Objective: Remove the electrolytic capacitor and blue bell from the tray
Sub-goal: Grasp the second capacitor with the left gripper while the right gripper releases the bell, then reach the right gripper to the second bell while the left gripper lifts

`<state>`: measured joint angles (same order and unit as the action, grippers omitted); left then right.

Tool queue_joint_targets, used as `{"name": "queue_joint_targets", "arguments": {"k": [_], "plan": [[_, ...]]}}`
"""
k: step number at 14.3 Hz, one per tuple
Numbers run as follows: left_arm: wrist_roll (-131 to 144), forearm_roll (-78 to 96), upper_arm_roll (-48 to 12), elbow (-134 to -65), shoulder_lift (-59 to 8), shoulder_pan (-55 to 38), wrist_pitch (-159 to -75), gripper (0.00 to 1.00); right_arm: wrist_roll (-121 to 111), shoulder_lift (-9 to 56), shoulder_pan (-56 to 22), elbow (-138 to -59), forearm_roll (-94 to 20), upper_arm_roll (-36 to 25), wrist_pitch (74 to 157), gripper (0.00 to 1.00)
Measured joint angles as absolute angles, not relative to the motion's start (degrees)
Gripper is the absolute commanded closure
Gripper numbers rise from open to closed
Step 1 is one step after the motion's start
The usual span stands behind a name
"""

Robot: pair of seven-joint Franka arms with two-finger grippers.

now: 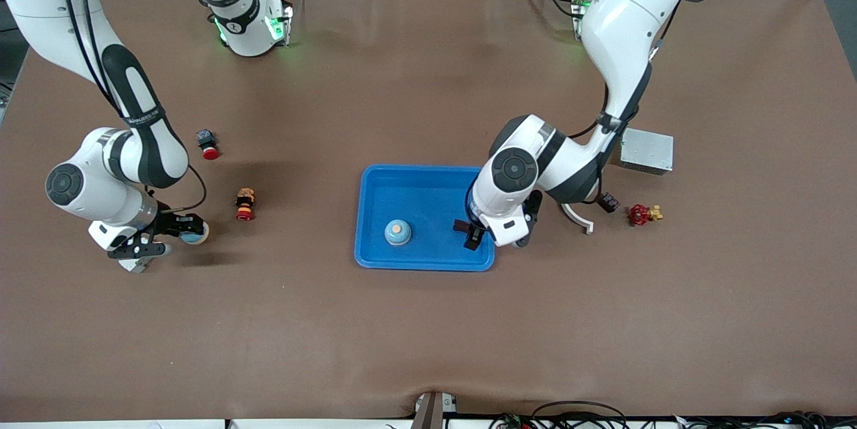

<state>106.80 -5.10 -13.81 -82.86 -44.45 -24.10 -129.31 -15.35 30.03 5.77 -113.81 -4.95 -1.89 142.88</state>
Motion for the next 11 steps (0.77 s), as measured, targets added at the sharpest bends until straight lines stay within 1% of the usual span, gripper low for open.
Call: {"name": "queue_joint_targets", "arguments": {"k": [1, 2, 3, 5, 7, 8, 9, 11], "plan": [[107.35, -5.1, -13.79, -82.85, -45.15, -24.21, -130.52, 0.05, -15.35, 30.15, 5.77, -113.81, -4.96, -1.89, 143.02, 0.0], [107.66, -5.1, -13.79, -82.85, -45.79, -24.31, -131.4, 0.13, -15.35, 30.22, 5.77, -113.81, -4.97, -1.88, 143.1, 0.0], [107.82, -5.1, -13.78, -82.83, -46.34, -24.46, -131.94, 0.17, -15.35, 30.23, 5.77, -113.76, -4.97, -1.86, 143.1, 0.0], [107.97, -5.23, -13.74, -82.83, -47.32, -24.73, -132.43, 0.31, -15.35, 30.15, 5.76, -112.93, -4.97, -1.74, 142.6, 0.0], [108.12, -6.2, -13.65, -82.83, -48.11, -24.86, -132.58, 0.43, -15.05, 29.51, 5.67, -109.92, -4.99, -1.46, 137.2, 0.0], [108.44, -6.83, -13.6, -82.84, -48.51, -24.86, -132.6, 0.52, -14.27, 28.87, 5.52, -107.6, -5.01, -1.31, 132.59, 0.0], [108.7, -7.25, -13.58, -82.83, -48.9, -24.87, -132.81, 0.66, -12.76, 28.14, 5.2, -105.08, -5.08, -1.18, 127.89, 0.0], [108.96, -7.62, -13.57, -82.83, -49.53, -24.97, -133.62, 1.0, -7.26, 26.37, 3.46, -101.29, -5.32, -0.95, 120.98, 0.0]]}}
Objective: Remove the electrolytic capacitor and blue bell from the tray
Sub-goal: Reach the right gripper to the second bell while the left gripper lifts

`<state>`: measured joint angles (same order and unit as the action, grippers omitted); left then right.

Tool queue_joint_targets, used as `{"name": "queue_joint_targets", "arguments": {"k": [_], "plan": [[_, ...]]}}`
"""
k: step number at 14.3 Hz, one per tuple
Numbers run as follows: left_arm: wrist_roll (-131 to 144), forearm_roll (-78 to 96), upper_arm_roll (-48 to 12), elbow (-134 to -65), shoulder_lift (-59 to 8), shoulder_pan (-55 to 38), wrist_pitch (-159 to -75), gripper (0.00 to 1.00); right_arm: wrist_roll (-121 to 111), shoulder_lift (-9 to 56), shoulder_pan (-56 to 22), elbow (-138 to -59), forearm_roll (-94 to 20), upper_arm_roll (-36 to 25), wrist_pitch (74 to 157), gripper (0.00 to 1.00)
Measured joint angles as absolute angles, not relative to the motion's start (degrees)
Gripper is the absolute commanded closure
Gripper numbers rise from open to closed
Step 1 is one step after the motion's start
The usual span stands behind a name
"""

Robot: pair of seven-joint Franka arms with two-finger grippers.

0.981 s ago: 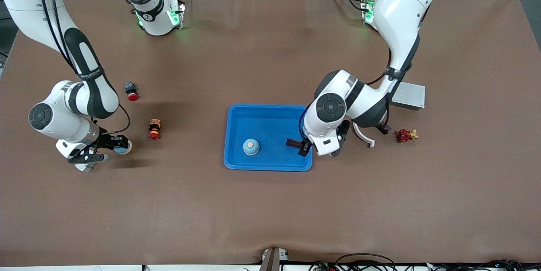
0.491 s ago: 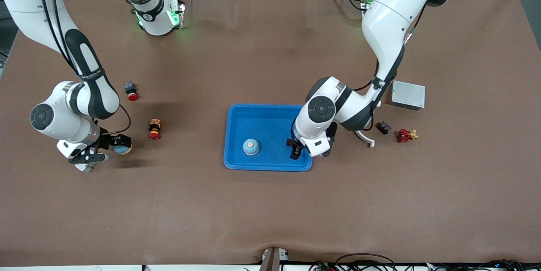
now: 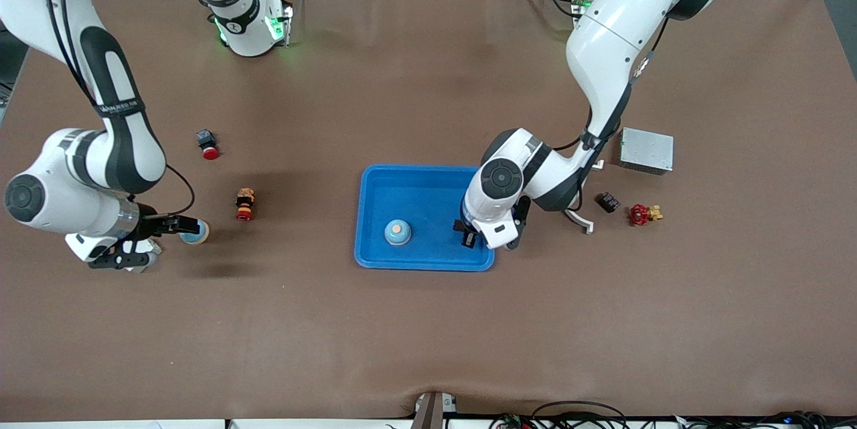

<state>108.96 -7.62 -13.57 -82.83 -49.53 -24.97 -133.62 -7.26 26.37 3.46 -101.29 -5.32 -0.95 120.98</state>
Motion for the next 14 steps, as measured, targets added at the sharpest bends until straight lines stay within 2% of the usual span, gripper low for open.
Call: {"name": "queue_joint_targets", "arguments": {"k": [5, 10, 14], "plan": [[108.96, -14.15, -13.56, -81.85, -49.29, -25.63, -133.37, 1.0, 13.98, 24.2, -6.49, -99.94, -5.4, -0.43, 118.59, 0.0], [101.97, -14.9, -14.09, -80.58, -43.11, -22.14, -120.77, 1.0, 38.37, 24.19, -17.21, -97.32, -5.43, -0.18, 119.21, 0.0], [92.9, -13.23, -18.37, -82.34, -37.18, -11.93, -113.38, 1.0, 53.41, 25.07, -26.66, -94.13, -5.4, -0.15, 119.92, 0.0]]}}
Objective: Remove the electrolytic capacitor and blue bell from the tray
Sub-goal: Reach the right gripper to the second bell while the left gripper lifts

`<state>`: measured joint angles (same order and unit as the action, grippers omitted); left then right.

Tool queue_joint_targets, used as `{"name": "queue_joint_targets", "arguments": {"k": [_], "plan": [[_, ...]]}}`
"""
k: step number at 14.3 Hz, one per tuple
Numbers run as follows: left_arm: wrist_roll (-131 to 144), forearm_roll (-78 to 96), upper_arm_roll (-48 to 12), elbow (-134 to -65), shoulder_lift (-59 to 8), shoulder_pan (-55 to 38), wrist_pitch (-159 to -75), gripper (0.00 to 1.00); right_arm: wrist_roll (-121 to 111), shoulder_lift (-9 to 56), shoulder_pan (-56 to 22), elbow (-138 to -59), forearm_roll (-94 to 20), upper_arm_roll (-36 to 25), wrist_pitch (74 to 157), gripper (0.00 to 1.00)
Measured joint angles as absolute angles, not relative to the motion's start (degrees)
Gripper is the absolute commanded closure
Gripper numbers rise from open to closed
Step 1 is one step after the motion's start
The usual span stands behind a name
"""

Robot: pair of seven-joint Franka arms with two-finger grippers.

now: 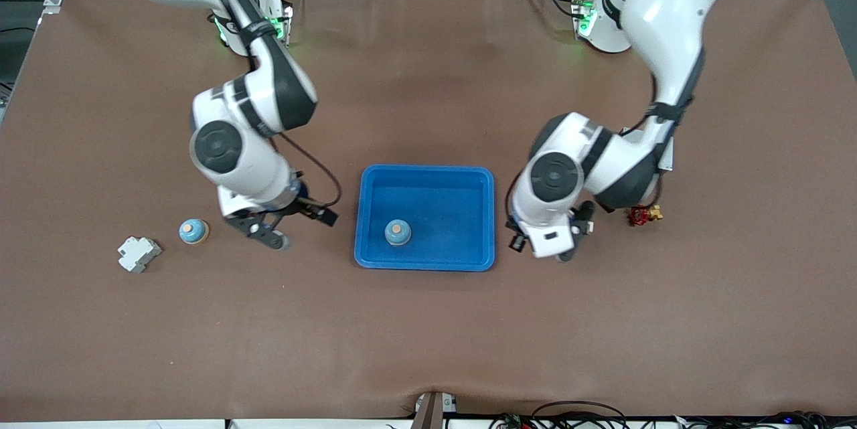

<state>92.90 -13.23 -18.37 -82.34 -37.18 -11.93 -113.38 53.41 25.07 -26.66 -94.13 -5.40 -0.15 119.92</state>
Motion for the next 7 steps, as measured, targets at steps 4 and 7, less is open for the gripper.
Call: {"name": "queue_joint_targets", "arguments": {"k": [4, 7], "plan": [[81.56, -13.05, -19.48, -88.34, -34.04, -2.69, -111.91, 1.0, 63.91, 31.58, -32.42, -89.65, -5.36, -0.27, 124.13, 0.0], [75.67, -12.96, -19.83, -90.75, -33.68, 2.2, -111.91, 1.0, 68.69, 37.22, -35.31, -86.17, -4.57, -0.44, 125.85, 0.0]]}}
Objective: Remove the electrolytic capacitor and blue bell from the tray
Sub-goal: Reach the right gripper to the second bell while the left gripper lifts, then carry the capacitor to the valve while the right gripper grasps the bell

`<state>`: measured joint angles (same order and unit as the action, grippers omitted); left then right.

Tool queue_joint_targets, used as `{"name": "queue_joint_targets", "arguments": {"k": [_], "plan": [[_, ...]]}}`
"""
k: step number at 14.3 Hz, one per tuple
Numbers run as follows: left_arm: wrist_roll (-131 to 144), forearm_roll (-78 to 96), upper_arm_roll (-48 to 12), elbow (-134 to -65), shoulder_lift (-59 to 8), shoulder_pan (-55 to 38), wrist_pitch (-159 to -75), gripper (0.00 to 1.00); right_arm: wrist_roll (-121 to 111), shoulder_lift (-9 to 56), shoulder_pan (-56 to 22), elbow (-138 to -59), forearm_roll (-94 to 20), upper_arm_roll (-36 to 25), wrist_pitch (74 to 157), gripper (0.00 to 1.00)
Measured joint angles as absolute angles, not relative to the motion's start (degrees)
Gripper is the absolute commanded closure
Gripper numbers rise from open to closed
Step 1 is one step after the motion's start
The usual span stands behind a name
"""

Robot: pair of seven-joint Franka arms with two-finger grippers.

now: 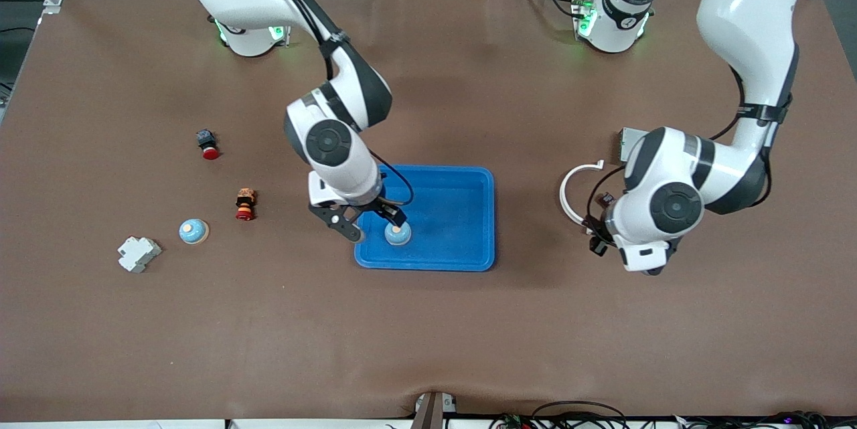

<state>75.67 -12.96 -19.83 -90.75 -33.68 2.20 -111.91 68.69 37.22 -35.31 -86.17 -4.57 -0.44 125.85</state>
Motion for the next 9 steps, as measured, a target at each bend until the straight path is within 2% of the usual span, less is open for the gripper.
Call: {"name": "queue_joint_targets", "arguments": {"k": [9], "plan": [[71.41, -12.95, -20.72, -91.02, -31.21, 3.19, -109.92, 1.0, 71.79, 44.44, -36.97, -82.37, -0.82, -1.17, 128.75, 0.0]]}}
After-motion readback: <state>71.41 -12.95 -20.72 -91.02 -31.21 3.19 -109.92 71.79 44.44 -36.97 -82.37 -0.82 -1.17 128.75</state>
